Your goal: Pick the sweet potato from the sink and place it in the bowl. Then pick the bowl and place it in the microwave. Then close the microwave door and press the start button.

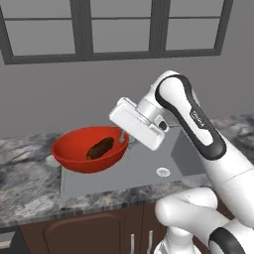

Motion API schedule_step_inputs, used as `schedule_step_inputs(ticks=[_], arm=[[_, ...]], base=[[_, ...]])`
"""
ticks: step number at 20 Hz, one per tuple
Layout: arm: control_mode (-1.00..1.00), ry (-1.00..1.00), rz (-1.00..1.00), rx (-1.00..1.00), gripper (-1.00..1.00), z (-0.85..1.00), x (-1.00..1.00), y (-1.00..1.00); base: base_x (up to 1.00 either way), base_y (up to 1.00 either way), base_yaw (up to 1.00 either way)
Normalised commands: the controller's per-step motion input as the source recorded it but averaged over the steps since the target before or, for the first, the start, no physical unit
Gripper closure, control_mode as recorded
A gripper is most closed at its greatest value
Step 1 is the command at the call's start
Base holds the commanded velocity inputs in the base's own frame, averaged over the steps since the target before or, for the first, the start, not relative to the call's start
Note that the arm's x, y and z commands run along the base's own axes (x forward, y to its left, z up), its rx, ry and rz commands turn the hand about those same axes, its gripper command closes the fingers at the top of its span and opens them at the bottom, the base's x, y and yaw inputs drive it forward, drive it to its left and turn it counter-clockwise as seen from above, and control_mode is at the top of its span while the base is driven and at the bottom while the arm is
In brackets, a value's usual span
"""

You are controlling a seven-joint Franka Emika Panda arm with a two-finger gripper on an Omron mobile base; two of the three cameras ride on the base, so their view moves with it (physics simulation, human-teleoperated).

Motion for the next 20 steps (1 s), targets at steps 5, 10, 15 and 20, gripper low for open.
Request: schedule_step_inputs(ticks=[5,10,15,20], arm=[[-1.0,0.0,0.0,-0.01,1.0,0.22,-0.62,-0.91],[-1.0,0.0,0.0,0.0,1.0,0.03,-0.2,-0.37],[1.0,0.0,0.0,0.0,1.0,0.0,0.0,0.0],[1.0,0.0,0.0,0.0,1.0,0.0,0.0,0.0]], base=[[0.0,0.0,0.0],[0.0,0.0,0.0],[-0.05,0.0,0.0],[-0.3,-0.12,-0.03]])
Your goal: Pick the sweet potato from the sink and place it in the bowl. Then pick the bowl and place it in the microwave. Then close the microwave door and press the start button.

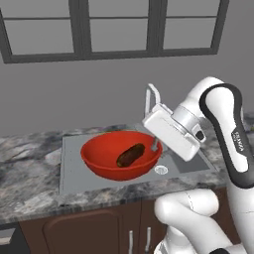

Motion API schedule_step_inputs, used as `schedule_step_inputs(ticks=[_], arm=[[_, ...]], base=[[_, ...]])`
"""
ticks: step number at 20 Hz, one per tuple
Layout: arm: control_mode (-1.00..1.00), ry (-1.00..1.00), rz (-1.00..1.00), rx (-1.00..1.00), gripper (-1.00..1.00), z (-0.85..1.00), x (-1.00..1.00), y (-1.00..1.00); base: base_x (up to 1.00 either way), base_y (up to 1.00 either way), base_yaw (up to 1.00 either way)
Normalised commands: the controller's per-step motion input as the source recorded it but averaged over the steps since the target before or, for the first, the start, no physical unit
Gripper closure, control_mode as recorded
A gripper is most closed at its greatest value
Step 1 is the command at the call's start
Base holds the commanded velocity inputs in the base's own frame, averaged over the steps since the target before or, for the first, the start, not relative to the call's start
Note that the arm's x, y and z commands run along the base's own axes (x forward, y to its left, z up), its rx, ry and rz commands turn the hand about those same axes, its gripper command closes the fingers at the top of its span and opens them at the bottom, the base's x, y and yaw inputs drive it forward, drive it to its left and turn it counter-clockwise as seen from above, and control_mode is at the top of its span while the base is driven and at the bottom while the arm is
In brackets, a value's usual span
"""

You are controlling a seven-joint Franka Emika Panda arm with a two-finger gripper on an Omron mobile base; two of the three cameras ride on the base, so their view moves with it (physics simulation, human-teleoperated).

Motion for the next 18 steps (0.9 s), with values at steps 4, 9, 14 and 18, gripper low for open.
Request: schedule_step_inputs(ticks=[4,9,14,18], arm=[[1.0,0.0,0.0,0.0,1.0,0.0,0.0,0.0],[1.0,0.0,0.0,0.0,1.0,0.0,0.0,0.0],[1.0,0.0,0.0,0.0,1.0,0.0,0.0,0.0],[1.0,0.0,0.0,0.0,1.0,0.0,0.0,0.0]], base=[[-0.96,-0.39,-0.17],[-0.82,-0.41,-0.35],[-0.41,-0.3,-0.71],[-0.34,-0.04,-0.8]])
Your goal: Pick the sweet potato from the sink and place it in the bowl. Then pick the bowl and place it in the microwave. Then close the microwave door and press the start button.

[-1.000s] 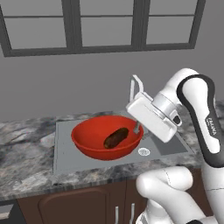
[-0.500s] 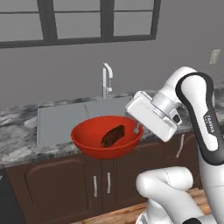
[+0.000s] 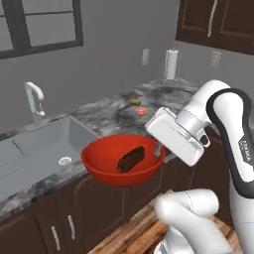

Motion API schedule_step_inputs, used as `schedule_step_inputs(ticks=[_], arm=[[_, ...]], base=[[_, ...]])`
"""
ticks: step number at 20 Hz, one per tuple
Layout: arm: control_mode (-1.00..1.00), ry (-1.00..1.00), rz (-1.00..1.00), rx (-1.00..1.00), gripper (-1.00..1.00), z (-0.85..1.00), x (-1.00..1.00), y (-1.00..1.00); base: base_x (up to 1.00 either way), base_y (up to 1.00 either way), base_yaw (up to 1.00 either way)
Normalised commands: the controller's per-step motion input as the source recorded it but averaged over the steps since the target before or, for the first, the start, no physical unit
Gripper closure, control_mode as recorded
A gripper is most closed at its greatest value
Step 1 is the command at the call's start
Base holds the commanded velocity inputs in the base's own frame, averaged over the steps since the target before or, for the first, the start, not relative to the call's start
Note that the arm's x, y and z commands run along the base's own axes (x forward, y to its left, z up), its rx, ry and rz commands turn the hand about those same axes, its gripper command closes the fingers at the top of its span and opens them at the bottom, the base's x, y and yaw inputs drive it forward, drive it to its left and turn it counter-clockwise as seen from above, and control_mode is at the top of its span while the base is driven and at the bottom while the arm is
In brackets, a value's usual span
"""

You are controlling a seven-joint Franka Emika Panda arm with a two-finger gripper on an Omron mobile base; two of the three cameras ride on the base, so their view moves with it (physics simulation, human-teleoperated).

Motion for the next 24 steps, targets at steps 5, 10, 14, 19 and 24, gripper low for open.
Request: schedule_step_inputs(ticks=[5,10,14,19,24], arm=[[1.0,0.0,0.0,0.0,1.0,0.0,0.0,0.0],[1.0,0.0,0.0,0.0,1.0,0.0,0.0,0.0],[1.0,0.0,0.0,0.0,1.0,0.0,0.0,0.0],[1.0,0.0,0.0,0.0,1.0,0.0,0.0,0.0],[1.0,0.0,0.0,0.0,1.0,0.0,0.0,0.0]], base=[[-0.19,0.0,-0.79],[-0.01,0.0,-0.79],[0.0,0.0,-0.83],[0.0,0.0,-0.86],[0.0,0.01,-0.86]])
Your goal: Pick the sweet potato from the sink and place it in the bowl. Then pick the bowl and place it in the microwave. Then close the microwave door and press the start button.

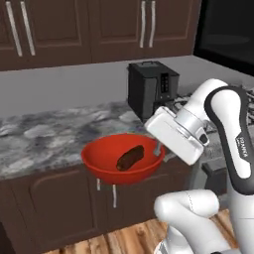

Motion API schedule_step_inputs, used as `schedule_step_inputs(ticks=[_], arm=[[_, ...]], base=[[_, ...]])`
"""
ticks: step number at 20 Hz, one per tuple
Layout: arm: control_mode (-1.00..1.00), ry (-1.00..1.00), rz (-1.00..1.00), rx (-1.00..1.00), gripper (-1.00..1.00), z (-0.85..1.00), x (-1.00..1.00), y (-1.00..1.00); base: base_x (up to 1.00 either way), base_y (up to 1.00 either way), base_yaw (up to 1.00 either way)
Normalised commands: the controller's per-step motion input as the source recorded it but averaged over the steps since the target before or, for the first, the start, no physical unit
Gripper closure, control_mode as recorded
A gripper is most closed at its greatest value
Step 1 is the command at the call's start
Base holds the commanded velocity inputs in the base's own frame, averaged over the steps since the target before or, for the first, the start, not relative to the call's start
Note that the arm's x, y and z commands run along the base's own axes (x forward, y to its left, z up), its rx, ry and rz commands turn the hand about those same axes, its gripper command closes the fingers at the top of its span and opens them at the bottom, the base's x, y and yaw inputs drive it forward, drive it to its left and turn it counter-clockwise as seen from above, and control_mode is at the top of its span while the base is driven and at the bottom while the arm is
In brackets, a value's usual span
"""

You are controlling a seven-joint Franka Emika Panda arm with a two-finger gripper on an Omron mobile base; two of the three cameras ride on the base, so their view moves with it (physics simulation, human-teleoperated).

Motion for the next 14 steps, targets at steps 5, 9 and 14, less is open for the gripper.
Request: schedule_step_inputs(ticks=[5,9,14], arm=[[1.0,0.0,0.0,0.0,1.0,0.0,0.0,0.0],[1.0,0.0,0.0,0.0,1.0,0.0,0.0,0.0],[1.0,0.0,0.0,0.0,1.0,0.0,0.0,0.0]], base=[[-0.36,0.27,-0.8],[-0.48,0.75,-0.63],[-0.26,0.8,-0.71]])
